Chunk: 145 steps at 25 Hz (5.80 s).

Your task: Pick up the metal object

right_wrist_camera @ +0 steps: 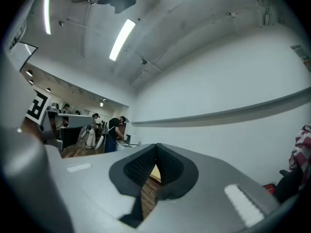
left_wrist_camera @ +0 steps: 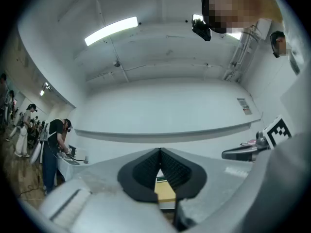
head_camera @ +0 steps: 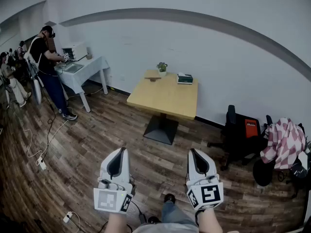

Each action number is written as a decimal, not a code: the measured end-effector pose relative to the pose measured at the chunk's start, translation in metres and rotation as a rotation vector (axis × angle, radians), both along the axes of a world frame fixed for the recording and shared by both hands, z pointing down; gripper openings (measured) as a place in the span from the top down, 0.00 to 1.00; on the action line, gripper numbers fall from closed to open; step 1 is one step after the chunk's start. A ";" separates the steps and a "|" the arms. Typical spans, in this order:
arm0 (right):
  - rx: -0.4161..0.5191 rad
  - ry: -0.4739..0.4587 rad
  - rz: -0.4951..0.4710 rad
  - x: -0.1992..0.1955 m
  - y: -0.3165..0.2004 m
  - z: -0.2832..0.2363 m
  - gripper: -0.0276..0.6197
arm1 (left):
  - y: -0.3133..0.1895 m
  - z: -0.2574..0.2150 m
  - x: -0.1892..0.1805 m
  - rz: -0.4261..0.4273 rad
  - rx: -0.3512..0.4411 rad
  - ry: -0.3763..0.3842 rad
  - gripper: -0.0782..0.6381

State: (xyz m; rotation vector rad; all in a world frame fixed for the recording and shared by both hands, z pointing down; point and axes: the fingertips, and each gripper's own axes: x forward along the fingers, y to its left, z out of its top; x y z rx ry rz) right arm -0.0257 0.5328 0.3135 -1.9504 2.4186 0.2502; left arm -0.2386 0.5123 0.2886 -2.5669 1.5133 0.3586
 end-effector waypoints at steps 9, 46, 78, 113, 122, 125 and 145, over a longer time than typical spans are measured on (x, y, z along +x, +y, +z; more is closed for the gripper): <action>-0.002 0.003 0.004 -0.003 -0.001 0.001 0.95 | -0.003 0.003 -0.007 -0.003 -0.015 0.022 0.88; 0.027 -0.035 -0.098 0.091 -0.188 -0.009 0.95 | -0.174 -0.021 0.095 -0.066 0.028 0.014 0.88; 0.035 -0.057 -0.020 0.084 -0.405 -0.017 0.95 | -0.402 -0.024 0.079 -0.011 0.020 0.004 0.88; 0.041 -0.019 0.053 0.048 -0.514 -0.005 0.95 | -0.528 0.000 0.057 0.136 -0.012 0.091 0.54; 0.049 -0.026 0.022 0.064 -0.579 -0.009 0.95 | -0.589 0.006 0.071 0.092 -0.051 0.068 0.57; 0.054 -0.024 0.008 0.071 -0.604 -0.012 0.95 | -0.613 0.006 0.078 0.063 -0.057 0.055 0.55; 0.046 -0.037 -0.089 0.130 -0.746 -0.012 0.95 | -0.740 0.022 0.131 -0.065 -0.104 0.045 0.54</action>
